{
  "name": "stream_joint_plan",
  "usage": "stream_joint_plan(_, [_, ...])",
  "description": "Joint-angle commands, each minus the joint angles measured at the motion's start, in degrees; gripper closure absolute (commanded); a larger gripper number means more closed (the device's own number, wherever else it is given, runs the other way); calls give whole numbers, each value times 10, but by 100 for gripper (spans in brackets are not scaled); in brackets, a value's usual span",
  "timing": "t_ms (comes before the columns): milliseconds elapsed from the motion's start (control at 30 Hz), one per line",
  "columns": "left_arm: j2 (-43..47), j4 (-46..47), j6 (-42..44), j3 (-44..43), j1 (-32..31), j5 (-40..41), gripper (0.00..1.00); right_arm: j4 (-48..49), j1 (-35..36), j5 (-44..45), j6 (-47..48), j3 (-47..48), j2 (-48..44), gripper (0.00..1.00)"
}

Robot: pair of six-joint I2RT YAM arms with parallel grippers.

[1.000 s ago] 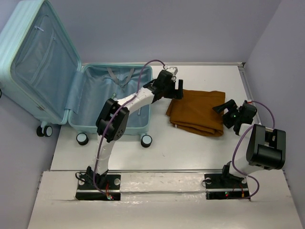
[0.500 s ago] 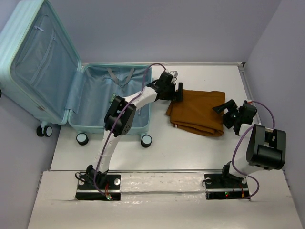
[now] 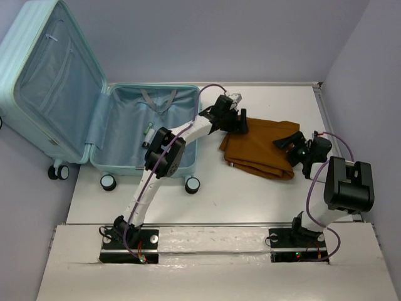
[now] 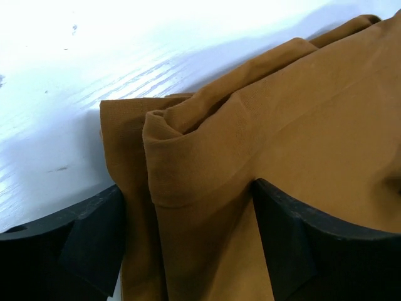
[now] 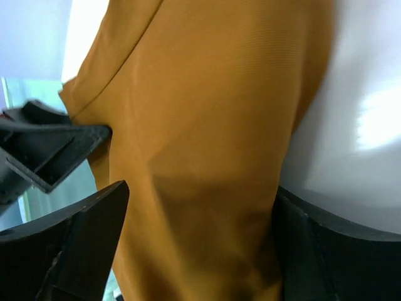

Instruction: Pack the luggage

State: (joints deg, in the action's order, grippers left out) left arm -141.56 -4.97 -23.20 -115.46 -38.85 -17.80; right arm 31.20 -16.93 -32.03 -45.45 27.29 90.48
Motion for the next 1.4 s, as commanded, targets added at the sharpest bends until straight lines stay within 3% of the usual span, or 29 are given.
stream_joint_plan(0, [-21,-17,-39,39,-31,-108,21,-13,71,-28,-24,-4,33,15])
stream_joint_plan(100, [-20,6,-47,61,-40,-122,34,18,78,-43,-51,-2,44,32])
stream_joint_plan(200, [-7,41,-61,95,-40,-138,66,50,89,-62,-68,1,58,49])
stream_joint_plan(267, [8,46,-66,106,-40,-144,79,87,89,-75,-81,1,65,68])
stream_joint_plan(333, [30,70,-71,121,-40,-145,94,115,89,-95,-100,1,66,75])
stream_joint_plan(367, [43,75,-72,126,-40,-145,94,132,89,-101,-104,3,63,83])
stream_joint_plan(467, [94,97,-76,152,-40,-146,94,144,89,-109,-117,7,30,93])
stream_joint_plan(700, [207,111,-85,163,-40,-158,94,87,95,-117,-126,36,-104,93])
stream_joint_plan(933, [278,95,-98,152,-10,-173,94,-35,159,-77,-129,186,-166,93])
stream_joint_plan(1100, [355,78,-98,182,54,-176,94,-78,259,-32,-135,346,-115,93])
stream_joint_plan(1267, [456,-3,-57,185,142,-161,94,-103,379,19,-139,509,10,93])
stream_joint_plan(1367, [510,-50,-34,205,217,-144,94,-103,417,29,-150,593,96,93])
